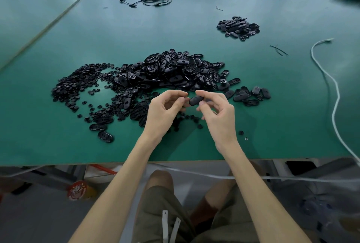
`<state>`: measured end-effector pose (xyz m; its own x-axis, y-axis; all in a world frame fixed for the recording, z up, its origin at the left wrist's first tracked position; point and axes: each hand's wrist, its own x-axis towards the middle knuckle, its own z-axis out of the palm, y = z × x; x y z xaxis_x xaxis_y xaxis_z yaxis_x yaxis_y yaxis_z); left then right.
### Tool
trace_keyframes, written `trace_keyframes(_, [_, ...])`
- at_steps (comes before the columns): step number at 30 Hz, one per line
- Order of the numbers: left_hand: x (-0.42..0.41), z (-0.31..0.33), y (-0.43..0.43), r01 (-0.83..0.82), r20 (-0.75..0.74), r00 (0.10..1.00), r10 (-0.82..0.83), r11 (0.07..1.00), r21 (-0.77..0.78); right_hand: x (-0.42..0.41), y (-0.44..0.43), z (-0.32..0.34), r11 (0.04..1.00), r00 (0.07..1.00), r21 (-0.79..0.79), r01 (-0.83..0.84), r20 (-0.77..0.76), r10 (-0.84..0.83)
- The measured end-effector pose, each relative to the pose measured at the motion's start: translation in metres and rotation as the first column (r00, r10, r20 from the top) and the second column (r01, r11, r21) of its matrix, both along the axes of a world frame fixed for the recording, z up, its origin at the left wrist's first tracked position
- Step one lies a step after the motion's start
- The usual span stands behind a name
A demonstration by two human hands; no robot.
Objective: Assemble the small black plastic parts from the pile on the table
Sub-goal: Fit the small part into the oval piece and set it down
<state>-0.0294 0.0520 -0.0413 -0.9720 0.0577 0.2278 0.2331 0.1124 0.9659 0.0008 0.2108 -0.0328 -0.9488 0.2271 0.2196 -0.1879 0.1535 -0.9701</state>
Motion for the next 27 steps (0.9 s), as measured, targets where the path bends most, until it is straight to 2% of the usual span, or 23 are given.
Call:
trace_keyframes(5, [-0.001, 0.001, 0.002, -0.019, 0.013, 1.000, 0.019, 0.999, -0.028, -0.002, 0.002, 0.000, 0.981, 0.986, -0.091, 0.169, 0.014, -0.168])
trace_keyframes(8, [0.000, 0.001, 0.001, -0.014, 0.018, 1.000, 0.014, 1.000, -0.026, -0.001, 0.006, -0.002, 0.894, 0.936, -0.281, 0.350, 0.079, -0.342])
trace_keyframes(11, [-0.002, -0.001, 0.001, -0.012, 0.025, 1.000, 0.012, 1.000, -0.011, -0.003, 0.009, -0.007, 0.849, 0.922, -0.362, 0.384, 0.105, -0.372])
trace_keyframes(16, [-0.002, -0.002, 0.000, -0.003, 0.025, 1.000, 0.003, 1.000, 0.001, -0.006, 0.010, -0.010, 0.862, 0.939, -0.375, 0.342, 0.103, -0.327])
trace_keyframes(22, [-0.001, -0.002, -0.002, -0.035, 0.001, 0.999, 0.035, 0.999, 0.042, -0.004, 0.007, -0.010, 0.889, 0.936, -0.296, 0.349, 0.074, -0.343])
trace_keyframes(25, [0.000, -0.001, -0.003, -0.070, -0.028, 0.997, 0.073, 0.994, 0.088, -0.004, 0.005, -0.008, 0.927, 0.950, -0.212, 0.310, 0.031, -0.310])
trace_keyframes(27, [-0.002, -0.002, -0.005, -0.118, 0.013, 0.993, 0.118, 0.979, 0.168, -0.004, 0.002, -0.006, 0.957, 0.965, -0.132, 0.260, 0.003, -0.262])
